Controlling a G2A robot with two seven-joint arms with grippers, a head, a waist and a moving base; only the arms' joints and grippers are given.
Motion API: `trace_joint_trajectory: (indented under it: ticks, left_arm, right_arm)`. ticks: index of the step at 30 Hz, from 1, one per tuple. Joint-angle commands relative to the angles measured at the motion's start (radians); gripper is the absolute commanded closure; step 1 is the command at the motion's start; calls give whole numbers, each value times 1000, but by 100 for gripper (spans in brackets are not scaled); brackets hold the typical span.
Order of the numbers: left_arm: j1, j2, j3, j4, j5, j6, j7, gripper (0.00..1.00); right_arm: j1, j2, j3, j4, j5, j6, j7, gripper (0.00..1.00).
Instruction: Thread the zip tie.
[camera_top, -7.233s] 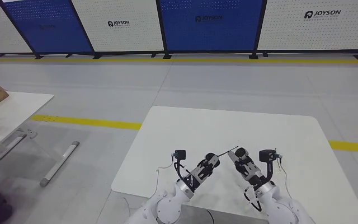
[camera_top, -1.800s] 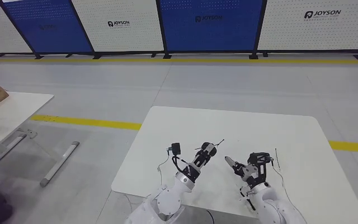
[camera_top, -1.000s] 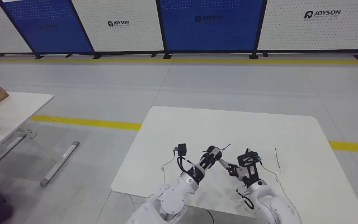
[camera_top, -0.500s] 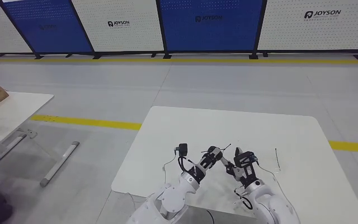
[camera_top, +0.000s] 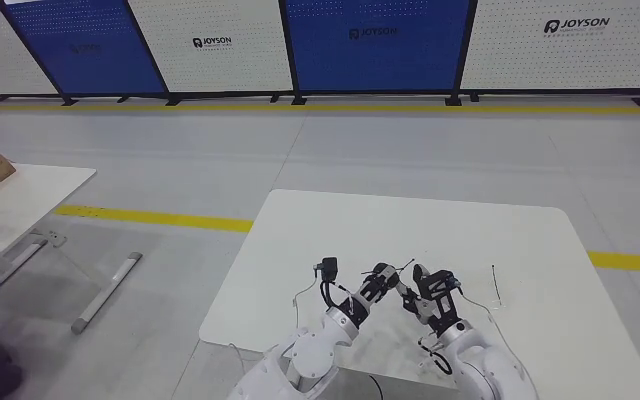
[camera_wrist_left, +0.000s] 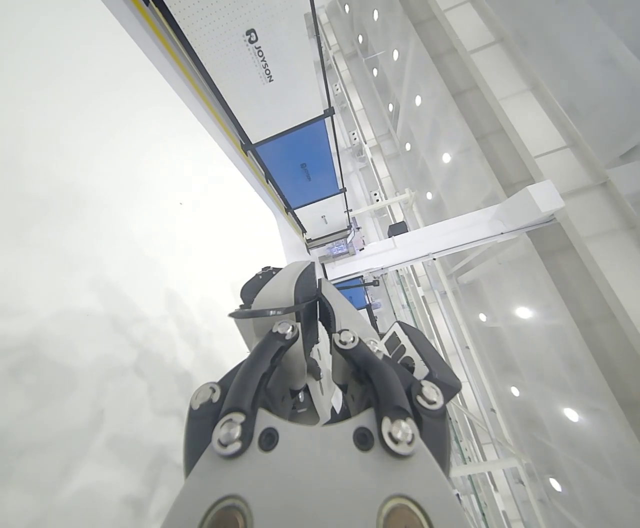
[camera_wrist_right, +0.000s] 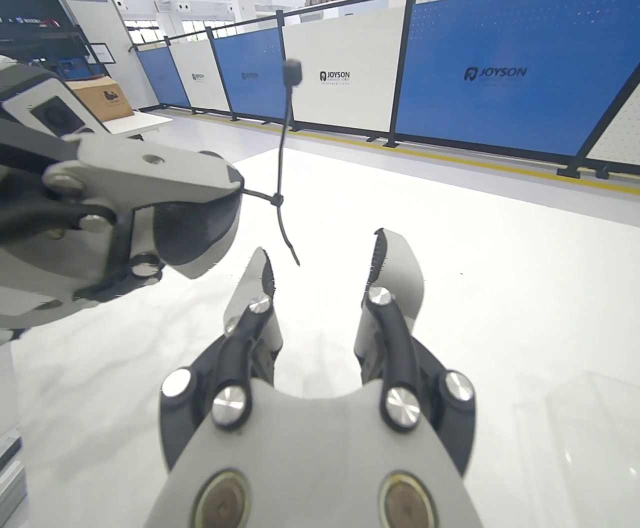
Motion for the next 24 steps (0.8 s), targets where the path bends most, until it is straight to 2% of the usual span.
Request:
trace_joint_trajectory:
  ticks: [1,14,17,24]
  left_arm:
    - [1,0,0,-1,-4,7,-6,100]
    - [5,-1,0,-6,-4,24,-17,100]
    - [5,-1,0,-6,-4,26,-17,100]
    - [6,-3,-1,-7,-7,22,-16,100]
  right_arm:
    - [1,0,1,0,3,-3,2,63]
    - [10,0,-4,8,4,-24,20,80]
    - [11,0,-4,9,5,-30,23,100]
    - [13,1,-4,12,15,-47,32,100]
